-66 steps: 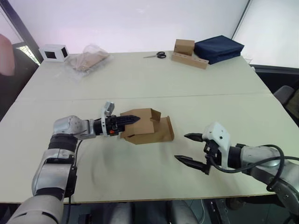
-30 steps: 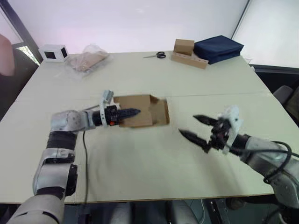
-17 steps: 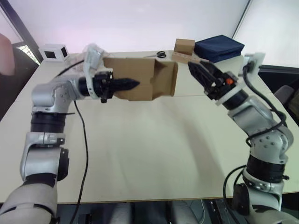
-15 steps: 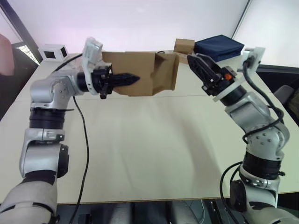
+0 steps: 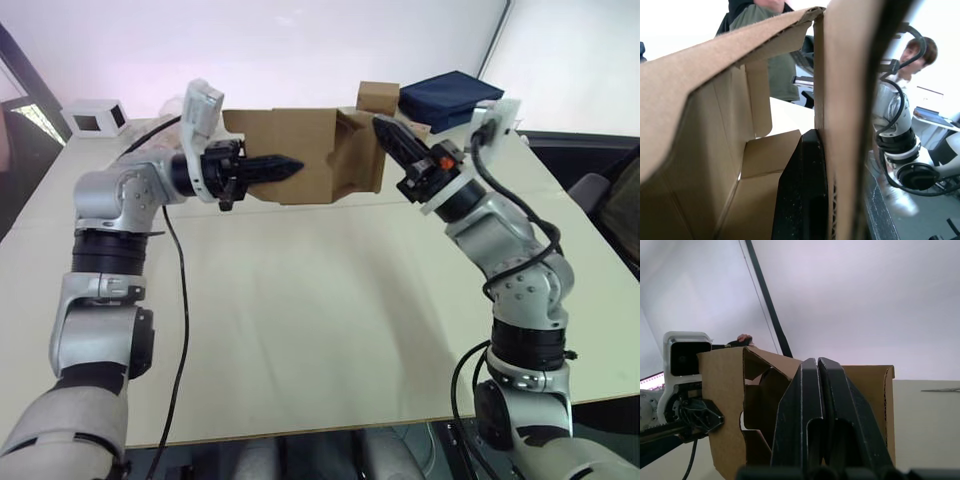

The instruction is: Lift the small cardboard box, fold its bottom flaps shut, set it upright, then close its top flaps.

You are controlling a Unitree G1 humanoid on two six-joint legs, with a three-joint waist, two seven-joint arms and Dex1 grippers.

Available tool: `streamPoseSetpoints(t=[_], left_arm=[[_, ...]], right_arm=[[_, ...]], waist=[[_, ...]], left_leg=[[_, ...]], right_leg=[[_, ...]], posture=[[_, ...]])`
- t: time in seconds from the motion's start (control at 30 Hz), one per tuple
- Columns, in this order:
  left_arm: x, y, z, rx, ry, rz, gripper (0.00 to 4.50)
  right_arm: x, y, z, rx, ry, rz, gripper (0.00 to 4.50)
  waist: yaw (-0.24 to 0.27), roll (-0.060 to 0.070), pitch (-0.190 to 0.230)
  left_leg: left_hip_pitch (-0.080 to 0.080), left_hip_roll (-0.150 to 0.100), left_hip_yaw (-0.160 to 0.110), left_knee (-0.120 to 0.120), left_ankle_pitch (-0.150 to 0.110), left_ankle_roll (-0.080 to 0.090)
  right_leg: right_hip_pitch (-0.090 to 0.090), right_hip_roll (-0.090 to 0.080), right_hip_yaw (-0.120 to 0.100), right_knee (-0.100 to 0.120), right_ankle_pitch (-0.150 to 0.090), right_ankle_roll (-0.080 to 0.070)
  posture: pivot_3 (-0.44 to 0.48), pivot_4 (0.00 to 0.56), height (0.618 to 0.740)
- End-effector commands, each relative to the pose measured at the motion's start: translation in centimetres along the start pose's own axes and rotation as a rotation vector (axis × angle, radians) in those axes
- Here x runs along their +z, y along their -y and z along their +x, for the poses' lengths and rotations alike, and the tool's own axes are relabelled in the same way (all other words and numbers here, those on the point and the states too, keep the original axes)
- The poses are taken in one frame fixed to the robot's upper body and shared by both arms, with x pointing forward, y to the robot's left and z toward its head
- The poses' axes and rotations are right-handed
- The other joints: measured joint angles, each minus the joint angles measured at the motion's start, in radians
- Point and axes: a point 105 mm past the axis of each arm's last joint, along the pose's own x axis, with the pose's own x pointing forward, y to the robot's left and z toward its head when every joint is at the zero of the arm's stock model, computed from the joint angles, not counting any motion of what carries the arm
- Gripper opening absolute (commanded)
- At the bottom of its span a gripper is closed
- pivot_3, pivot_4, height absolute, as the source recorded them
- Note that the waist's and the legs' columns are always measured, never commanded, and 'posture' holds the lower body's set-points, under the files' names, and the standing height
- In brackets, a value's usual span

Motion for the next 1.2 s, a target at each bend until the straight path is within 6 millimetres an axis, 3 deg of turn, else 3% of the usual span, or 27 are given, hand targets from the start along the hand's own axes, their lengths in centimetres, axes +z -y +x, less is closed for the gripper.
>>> streamPoseSetpoints(t=[0.03, 0.5, 0.77, 1.2], left_arm=[[1.0, 0.8, 0.2, -0.024, 0.021, 0.037, 0.00], [1.5, 1.2, 0.7, -0.030, 0.067, 0.024, 0.00], [1.2, 1.3, 0.7, -0.025, 0.065, 0.014, 0.00], [1.3, 0.8, 0.0, 0.009, 0.080, 0.004, 0.00]], right_arm=[[0.8, -1.7, 0.9, 0.074, 0.036, -0.024, 0.02], [-1.9, -4.4, 2.5, 0.158, -0.018, -0.015, 0.02], [-2.1, -4.6, 2.6, 0.167, -0.012, -0.003, 0.02], [0.2, -3.8, -2.9, 0.192, -0.062, 0.021, 0.02]], waist=[[-0.001, 0.000, 0.000], [0.000, 0.000, 0.000], [0.000, 0.000, 0.000], [0.001, 0.000, 0.000]], left_leg=[[0.000, 0.000, 0.000, 0.000, 0.000, 0.000], [0.000, 0.000, 0.000, 0.000, 0.000, 0.000], [0.000, 0.000, 0.000, 0.000, 0.000, 0.000], [0.000, 0.000, 0.000, 0.000, -0.001, 0.001]], right_leg=[[0.000, 0.000, 0.000, 0.000, 0.000, 0.000], [0.000, 0.000, 0.000, 0.000, 0.000, 0.000], [0.000, 0.000, 0.000, 0.000, 0.000, 0.000], [0.000, 0.000, 0.000, 0.000, 0.000, 0.000]], posture=[[0.000, 0.150, 0.740], [0.000, 0.150, 0.740], [0.000, 0.150, 0.740], [0.000, 0.150, 0.740]])
